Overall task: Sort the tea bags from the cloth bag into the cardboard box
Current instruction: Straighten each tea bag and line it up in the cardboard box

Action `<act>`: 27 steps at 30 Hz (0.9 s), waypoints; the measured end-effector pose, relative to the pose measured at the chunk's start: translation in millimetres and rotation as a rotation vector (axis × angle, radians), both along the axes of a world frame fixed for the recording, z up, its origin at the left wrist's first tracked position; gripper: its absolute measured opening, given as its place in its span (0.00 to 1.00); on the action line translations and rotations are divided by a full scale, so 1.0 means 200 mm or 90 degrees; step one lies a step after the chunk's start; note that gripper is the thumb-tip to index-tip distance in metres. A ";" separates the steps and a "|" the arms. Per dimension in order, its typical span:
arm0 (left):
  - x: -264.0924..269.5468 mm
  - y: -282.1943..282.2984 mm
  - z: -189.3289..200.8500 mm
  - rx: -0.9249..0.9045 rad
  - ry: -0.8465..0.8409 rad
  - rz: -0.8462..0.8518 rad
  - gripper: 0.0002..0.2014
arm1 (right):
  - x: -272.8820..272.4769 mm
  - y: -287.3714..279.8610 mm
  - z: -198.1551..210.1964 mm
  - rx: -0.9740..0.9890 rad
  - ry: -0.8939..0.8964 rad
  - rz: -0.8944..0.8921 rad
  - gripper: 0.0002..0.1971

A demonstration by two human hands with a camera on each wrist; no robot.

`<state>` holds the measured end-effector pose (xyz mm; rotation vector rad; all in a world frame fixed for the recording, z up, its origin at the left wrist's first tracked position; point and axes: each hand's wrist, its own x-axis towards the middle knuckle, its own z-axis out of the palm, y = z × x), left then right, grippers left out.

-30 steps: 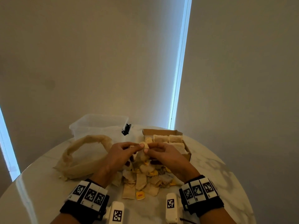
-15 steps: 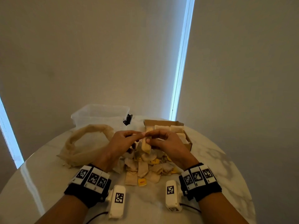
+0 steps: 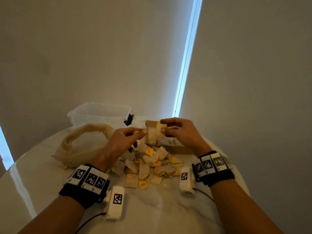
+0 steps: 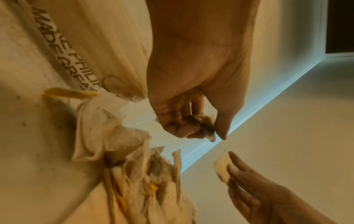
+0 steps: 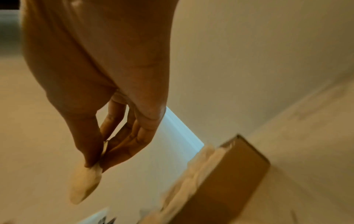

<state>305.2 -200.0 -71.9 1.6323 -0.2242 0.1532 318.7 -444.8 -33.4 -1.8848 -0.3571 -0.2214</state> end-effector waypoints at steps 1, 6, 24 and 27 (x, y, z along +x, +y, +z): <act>0.00 0.00 0.00 -0.003 -0.004 0.004 0.11 | 0.03 -0.06 0.04 -0.019 -0.014 -0.018 0.17; 0.00 0.03 -0.01 -0.024 -0.001 0.005 0.12 | 0.17 -0.27 0.14 -0.120 -0.010 -0.099 0.17; 0.00 0.04 -0.03 0.074 0.029 0.004 0.16 | 0.19 0.17 0.02 -0.094 0.038 0.081 0.16; 0.02 0.04 -0.04 0.096 0.007 0.025 0.17 | 0.17 0.20 0.02 -0.088 0.045 0.103 0.16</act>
